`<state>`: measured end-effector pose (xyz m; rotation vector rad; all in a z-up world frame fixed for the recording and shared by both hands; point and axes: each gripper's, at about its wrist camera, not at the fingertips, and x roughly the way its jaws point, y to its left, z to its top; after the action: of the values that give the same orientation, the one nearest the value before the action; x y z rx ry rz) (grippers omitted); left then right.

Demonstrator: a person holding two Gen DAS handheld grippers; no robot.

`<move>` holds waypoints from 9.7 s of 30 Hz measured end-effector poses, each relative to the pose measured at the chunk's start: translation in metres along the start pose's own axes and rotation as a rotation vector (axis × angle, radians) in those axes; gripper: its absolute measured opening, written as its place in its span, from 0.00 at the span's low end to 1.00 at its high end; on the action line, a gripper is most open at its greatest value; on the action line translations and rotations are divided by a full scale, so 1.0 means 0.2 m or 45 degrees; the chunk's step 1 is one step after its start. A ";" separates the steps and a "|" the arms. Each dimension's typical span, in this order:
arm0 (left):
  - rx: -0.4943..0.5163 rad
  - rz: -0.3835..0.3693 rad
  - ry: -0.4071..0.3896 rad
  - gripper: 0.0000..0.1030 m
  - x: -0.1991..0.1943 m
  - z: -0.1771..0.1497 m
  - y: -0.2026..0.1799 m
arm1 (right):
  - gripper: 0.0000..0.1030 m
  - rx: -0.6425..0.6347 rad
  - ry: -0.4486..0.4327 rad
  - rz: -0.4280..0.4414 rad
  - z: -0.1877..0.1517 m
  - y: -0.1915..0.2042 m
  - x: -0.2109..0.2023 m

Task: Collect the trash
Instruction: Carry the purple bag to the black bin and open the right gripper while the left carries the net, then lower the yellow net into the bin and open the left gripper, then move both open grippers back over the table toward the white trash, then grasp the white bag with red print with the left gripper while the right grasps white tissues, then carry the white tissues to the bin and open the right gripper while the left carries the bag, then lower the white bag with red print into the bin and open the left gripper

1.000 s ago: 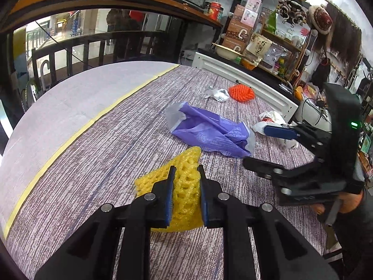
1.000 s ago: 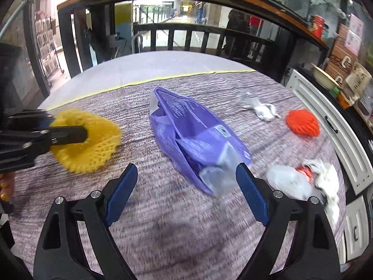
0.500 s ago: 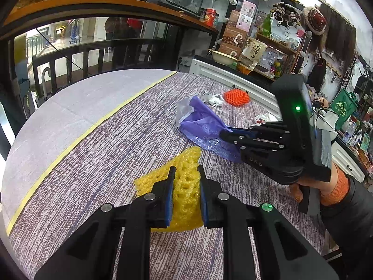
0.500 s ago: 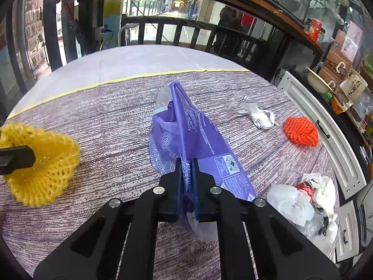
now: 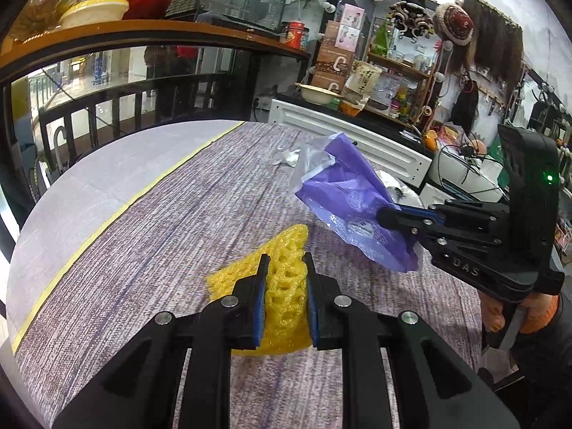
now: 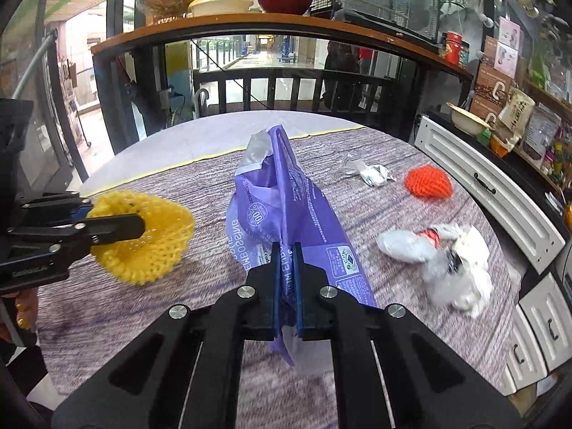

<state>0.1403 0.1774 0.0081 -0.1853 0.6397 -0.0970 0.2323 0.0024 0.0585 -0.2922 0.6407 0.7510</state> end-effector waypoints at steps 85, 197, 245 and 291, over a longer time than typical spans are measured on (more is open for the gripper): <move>0.527 -0.591 0.497 0.18 0.82 -0.55 -1.98 | 0.63 1.179 -0.037 -0.801 -1.88 -1.19 -1.17; 0.151 -0.153 0.134 0.08 0.71 0.29 -0.49 | 0.21 0.384 -0.002 -0.160 -0.36 -0.83 -0.16; 0.371 -0.651 0.134 0.08 0.35 -0.23 -1.52 | 0.22 0.811 0.033 -0.444 -1.50 -1.01 -0.83; 0.585 -0.577 0.604 0.38 0.89 -0.74 -2.03 | 0.69 1.192 -0.015 -0.749 -2.00 -1.09 -1.15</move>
<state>0.1804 -0.2666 -0.1319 0.1482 1.0191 -0.7348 0.0868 -0.4603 -0.0990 0.3812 0.7775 -0.1510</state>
